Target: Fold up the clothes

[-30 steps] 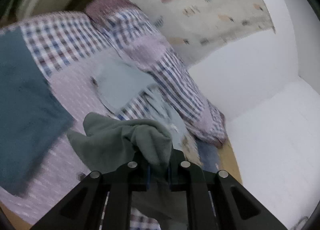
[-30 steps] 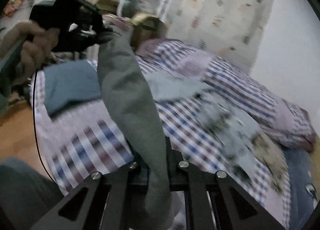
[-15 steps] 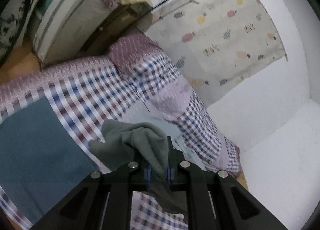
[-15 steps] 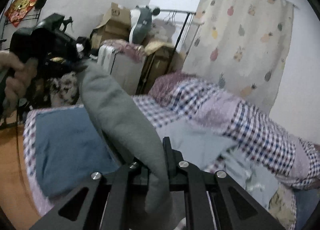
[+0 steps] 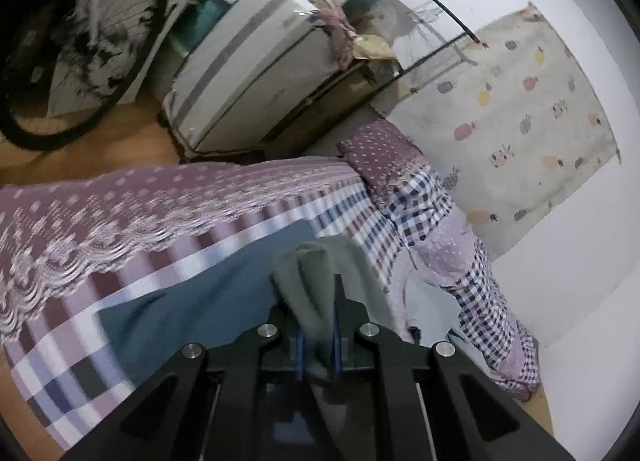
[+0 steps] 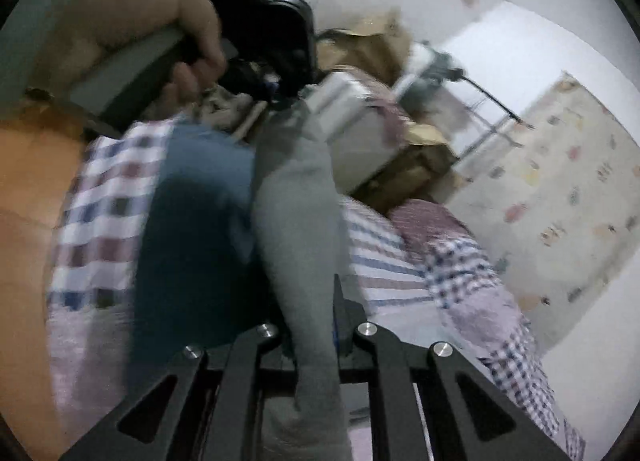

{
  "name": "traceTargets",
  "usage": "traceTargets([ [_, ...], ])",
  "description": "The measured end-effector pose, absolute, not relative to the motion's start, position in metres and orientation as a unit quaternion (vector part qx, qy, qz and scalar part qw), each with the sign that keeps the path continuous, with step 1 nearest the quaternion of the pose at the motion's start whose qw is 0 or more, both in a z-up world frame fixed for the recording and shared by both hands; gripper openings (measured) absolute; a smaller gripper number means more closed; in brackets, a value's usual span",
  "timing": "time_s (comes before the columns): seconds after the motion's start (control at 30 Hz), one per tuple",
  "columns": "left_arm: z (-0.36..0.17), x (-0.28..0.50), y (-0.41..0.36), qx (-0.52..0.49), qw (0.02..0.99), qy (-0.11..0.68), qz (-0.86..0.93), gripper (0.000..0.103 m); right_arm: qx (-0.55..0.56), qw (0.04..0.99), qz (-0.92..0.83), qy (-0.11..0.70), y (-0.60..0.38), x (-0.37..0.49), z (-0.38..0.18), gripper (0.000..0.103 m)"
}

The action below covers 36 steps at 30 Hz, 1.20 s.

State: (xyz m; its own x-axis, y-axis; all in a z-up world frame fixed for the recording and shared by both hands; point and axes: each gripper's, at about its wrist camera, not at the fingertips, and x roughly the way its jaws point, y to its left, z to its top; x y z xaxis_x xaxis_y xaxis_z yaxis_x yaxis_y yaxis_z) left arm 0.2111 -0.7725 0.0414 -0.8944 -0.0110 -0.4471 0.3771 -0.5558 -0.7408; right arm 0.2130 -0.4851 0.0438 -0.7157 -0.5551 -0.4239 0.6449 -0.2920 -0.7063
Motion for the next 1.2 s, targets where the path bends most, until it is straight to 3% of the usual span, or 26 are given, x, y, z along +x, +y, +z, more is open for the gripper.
traceTargets([
  [0.3, 0.013, 0.235, -0.77, 0.218, 0.129, 0.457, -0.853, 0.011, 0.068, 0.383, -0.776, 0.496, -0.485, 0.222, 0.004, 0.01],
  [0.37, 0.011, 0.238, -0.769, 0.231, 0.143, 0.455, -0.848, 0.017, 0.077, 0.385, -0.77, 0.502, -0.479, 0.226, -0.002, 0.01],
  [0.5, 0.013, 0.246, -0.77, 0.256, 0.17, 0.446, -0.841, 0.048, 0.125, 0.397, -0.761, 0.498, -0.475, 0.228, -0.01, 0.022],
  [0.63, 0.028, 0.269, -0.771, 0.256, 0.189, 0.437, -0.841, 0.072, 0.198, 0.432, -0.77, 0.426, -0.451, 0.22, 0.011, 0.053],
  [0.73, 0.048, 0.291, -0.762, 0.225, 0.204, 0.431, -0.85, 0.079, 0.243, 0.469, -0.783, 0.328, -0.415, 0.207, 0.036, 0.066],
  [0.87, 0.093, 0.314, -0.713, 0.17, 0.206, 0.373, -0.889, 0.086, 0.277, 0.433, -0.829, 0.222, -0.362, 0.179, 0.072, 0.072],
  [1.0, 0.126, 0.317, -0.643, 0.15, 0.165, 0.316, -0.922, 0.087, 0.278, 0.387, -0.865, 0.155, -0.302, 0.164, 0.107, 0.078],
  [1.2, 0.169, 0.288, -0.524, 0.153, 0.072, 0.254, -0.952, 0.088, 0.256, 0.311, -0.907, 0.123, -0.224, 0.159, 0.147, 0.082],
])
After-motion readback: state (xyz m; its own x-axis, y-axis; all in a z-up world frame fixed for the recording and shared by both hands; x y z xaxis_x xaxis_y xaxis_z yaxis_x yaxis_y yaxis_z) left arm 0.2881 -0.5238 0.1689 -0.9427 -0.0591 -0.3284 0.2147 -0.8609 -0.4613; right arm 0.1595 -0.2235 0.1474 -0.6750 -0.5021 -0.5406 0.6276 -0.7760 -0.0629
